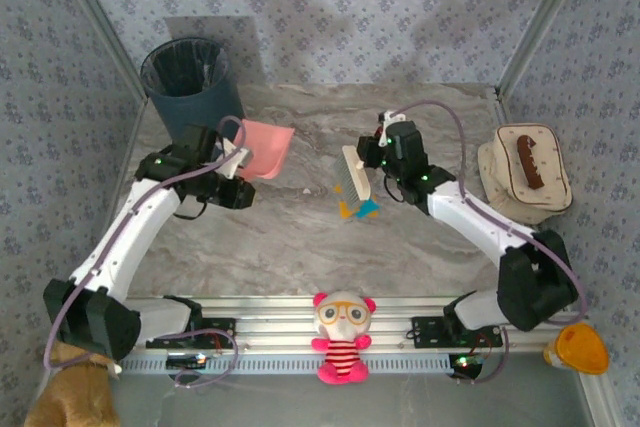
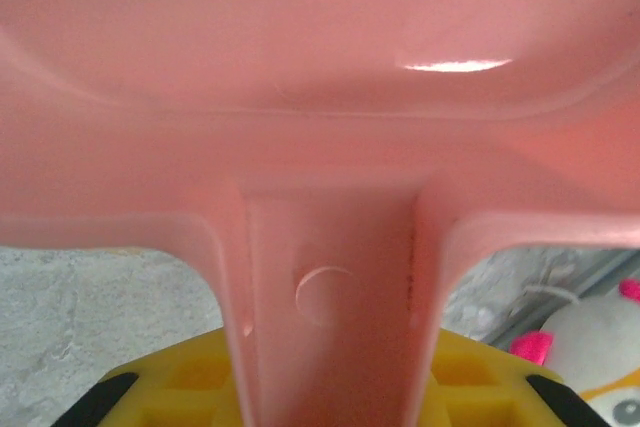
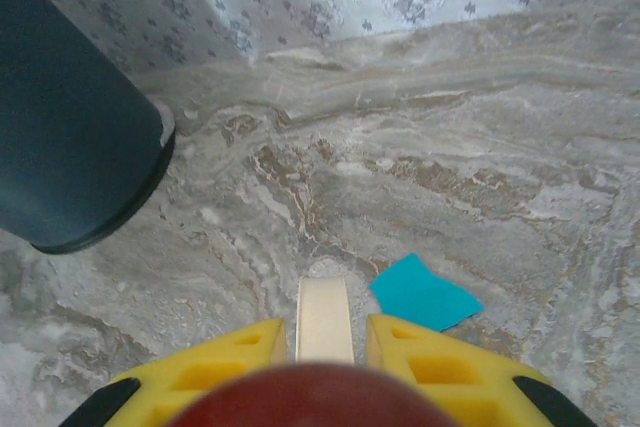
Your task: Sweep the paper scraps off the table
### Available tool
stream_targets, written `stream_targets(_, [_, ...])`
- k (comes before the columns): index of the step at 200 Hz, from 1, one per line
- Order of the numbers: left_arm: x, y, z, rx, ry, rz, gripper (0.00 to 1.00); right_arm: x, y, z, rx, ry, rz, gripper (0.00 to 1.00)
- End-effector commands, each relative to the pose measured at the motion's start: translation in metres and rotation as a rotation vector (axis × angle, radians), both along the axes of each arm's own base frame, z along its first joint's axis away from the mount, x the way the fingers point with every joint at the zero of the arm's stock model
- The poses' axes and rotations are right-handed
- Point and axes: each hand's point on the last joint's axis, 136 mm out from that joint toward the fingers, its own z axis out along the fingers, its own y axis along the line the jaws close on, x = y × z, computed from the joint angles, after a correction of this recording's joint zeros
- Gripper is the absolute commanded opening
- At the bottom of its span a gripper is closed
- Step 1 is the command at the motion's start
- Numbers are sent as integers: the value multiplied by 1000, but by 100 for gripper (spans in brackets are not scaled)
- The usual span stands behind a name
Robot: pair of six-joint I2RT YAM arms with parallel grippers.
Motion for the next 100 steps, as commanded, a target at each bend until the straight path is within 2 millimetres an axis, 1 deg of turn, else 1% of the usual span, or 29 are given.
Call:
stream_targets(1, [-12, 1, -8, 115, 27, -117, 0, -6, -23, 14, -27, -45, -53, 0])
stream_targets(25, [-21, -2, -27, 218, 83, -189, 0, -18, -51, 6, -101, -11, -133, 0])
stream_targets(42, [-25, -3, -39, 277, 126, -219, 0, -26, -70, 4, -156, -5, -178, 0])
stream_targets(69, [-33, -12, -54, 334, 180, -284, 0, -37, -93, 4, -226, -19, -225, 0])
stream_targets(100, [-50, -27, -69, 393, 244, -392, 0, -46, -110, 3, -323, -12, -260, 0])
